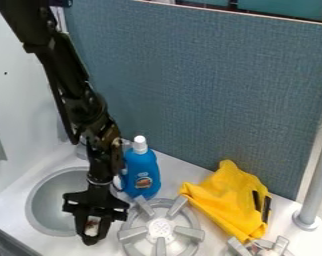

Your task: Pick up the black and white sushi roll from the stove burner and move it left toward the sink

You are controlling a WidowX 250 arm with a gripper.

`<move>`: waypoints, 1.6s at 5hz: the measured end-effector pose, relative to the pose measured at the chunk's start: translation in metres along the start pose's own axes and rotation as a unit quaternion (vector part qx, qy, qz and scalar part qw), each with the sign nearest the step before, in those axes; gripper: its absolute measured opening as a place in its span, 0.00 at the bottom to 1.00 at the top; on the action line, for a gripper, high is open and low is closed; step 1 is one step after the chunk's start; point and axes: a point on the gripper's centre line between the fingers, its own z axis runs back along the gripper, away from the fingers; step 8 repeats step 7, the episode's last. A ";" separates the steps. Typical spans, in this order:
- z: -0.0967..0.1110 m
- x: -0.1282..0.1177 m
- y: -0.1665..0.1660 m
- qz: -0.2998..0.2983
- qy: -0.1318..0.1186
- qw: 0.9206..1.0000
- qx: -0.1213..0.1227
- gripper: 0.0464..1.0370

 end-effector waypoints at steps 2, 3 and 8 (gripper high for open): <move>0.004 -0.004 -0.006 0.020 0.020 0.999 -0.017 0.86; 0.023 0.002 -0.007 0.040 0.028 0.999 -0.019 0.97; 0.130 -0.058 -0.130 -0.202 -0.077 0.976 -0.028 0.96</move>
